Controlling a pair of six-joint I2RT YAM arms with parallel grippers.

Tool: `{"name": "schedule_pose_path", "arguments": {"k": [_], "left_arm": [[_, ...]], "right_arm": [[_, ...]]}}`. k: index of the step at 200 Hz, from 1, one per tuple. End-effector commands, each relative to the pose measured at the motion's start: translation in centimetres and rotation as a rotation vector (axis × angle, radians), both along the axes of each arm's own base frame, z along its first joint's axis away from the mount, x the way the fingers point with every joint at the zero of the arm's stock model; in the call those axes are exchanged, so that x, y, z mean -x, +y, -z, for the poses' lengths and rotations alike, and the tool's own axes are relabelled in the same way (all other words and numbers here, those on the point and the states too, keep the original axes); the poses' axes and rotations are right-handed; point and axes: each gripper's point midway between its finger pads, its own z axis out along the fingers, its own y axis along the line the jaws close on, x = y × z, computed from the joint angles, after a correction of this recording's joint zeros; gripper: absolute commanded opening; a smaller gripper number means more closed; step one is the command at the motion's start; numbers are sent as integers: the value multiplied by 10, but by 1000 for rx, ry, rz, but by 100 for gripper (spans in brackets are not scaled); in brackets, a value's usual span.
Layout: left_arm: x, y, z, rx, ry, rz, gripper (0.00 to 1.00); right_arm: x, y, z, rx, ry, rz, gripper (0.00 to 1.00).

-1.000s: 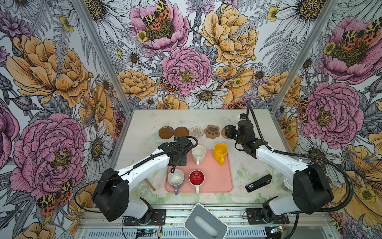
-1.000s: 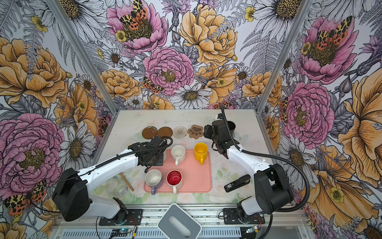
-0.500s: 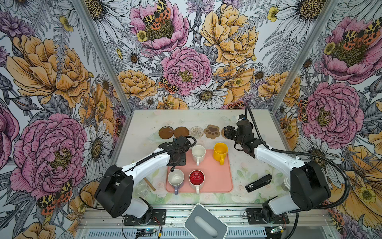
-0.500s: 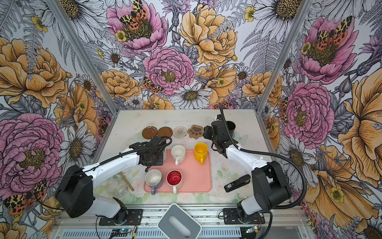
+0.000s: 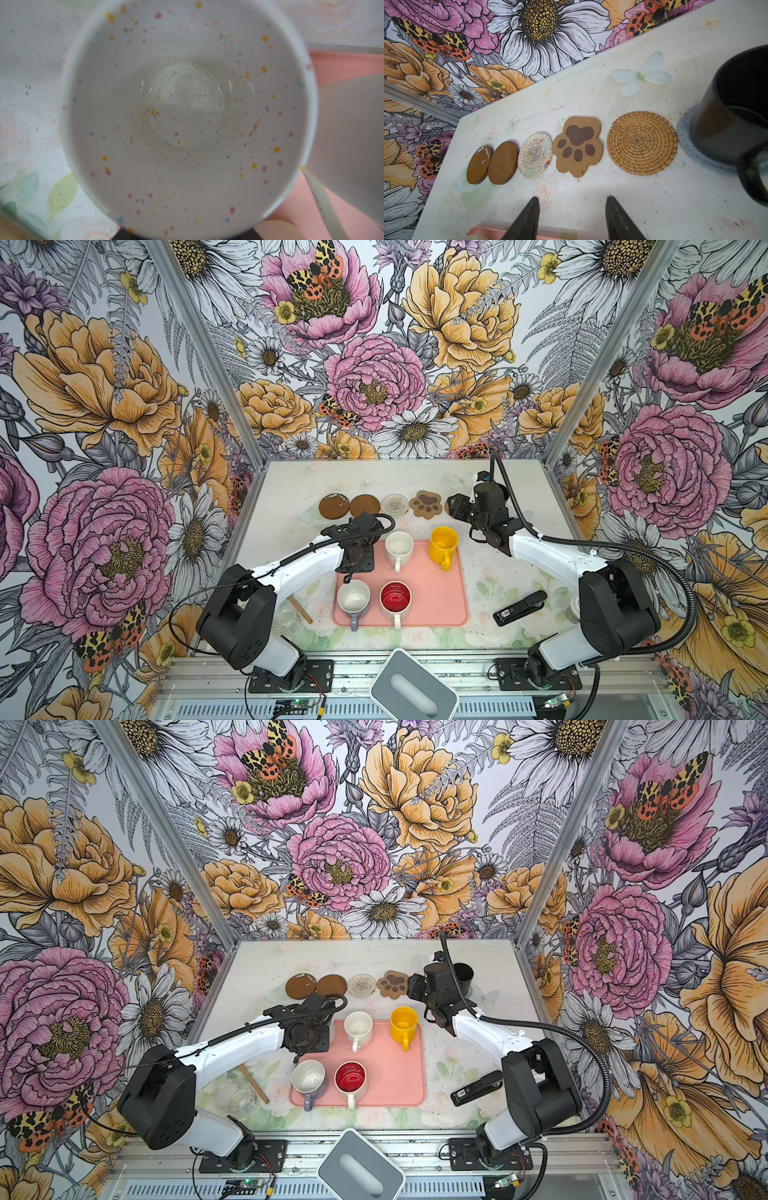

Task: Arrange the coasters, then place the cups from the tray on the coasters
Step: 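Lower the left gripper and close it on the speckled white mug rim, then lift the speckled white mug off the tray with the left gripper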

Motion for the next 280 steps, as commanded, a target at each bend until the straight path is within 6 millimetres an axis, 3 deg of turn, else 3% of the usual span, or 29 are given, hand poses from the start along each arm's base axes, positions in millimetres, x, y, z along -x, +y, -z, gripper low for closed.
{"name": "schedule_pose_path", "arguments": {"k": [1, 111, 188, 221, 280], "left_arm": [[-3, -2, 5, 13, 2, 10, 45], [-4, -3, 20, 22, 29, 2, 37], [-6, -3, 26, 15, 45, -1, 0], [-5, -2, 25, 17, 39, -5, 0], [-9, -2, 0, 50, -38, -20, 0]], "right_arm": [[-11, 2, -13, -35, -35, 6, 54], [-13, 3, -9, -53, -22, -1, 54], [-11, -1, -10, -53, -25, 7, 54], [-11, -2, -10, -55, -23, 9, 54], [-11, -2, -9, -57, -22, 6, 54]]}}
